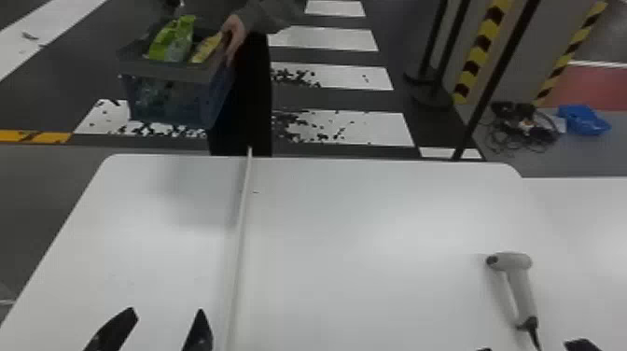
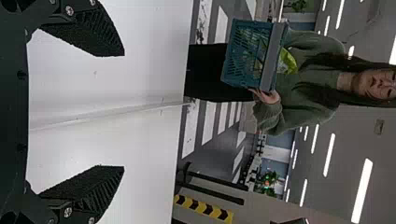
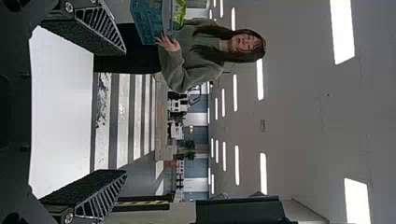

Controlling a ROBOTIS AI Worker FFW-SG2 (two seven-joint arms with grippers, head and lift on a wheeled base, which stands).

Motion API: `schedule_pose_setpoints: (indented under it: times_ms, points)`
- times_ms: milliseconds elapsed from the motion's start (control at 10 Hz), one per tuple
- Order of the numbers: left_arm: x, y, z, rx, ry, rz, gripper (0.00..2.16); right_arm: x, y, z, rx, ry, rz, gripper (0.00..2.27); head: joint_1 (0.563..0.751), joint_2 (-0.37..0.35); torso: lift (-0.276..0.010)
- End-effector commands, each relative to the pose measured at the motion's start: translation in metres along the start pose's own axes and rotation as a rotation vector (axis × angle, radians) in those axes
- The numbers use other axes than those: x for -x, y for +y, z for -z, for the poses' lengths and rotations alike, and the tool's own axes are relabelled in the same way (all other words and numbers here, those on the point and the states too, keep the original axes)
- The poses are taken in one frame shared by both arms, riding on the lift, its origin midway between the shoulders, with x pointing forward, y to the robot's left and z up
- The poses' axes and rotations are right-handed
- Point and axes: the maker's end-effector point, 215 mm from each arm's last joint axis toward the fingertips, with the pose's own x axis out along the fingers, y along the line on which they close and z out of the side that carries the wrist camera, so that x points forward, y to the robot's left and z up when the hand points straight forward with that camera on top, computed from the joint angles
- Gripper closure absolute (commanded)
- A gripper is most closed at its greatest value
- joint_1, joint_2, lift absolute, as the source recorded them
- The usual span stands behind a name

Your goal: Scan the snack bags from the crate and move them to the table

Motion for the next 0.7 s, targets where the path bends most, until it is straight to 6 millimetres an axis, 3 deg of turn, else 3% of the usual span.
schedule_pose_setpoints:
  times_ms: [0, 400, 600]
  points:
    - [0.000, 0.002, -0.003, -0.001, -0.011, -0.009, 0.14, 0.000, 0.000, -0.001, 0.000, -0.002, 0.000, 0.09, 0.695, -0.071, -0.095]
    - [0.001, 0.004, -0.001, -0.028, -0.012, -0.041, 0.14, 0.001, 0.000, -0.002, -0.001, -0.008, 0.000, 0.09, 0.695, -0.056, -0.095]
    - [0.004, -0.010, -0.008, -0.111, -0.045, -0.064, 0.14, 0.001, 0.000, -0.003, 0.000, -0.009, -0.003, 0.09, 0.695, -0.055, -0.095]
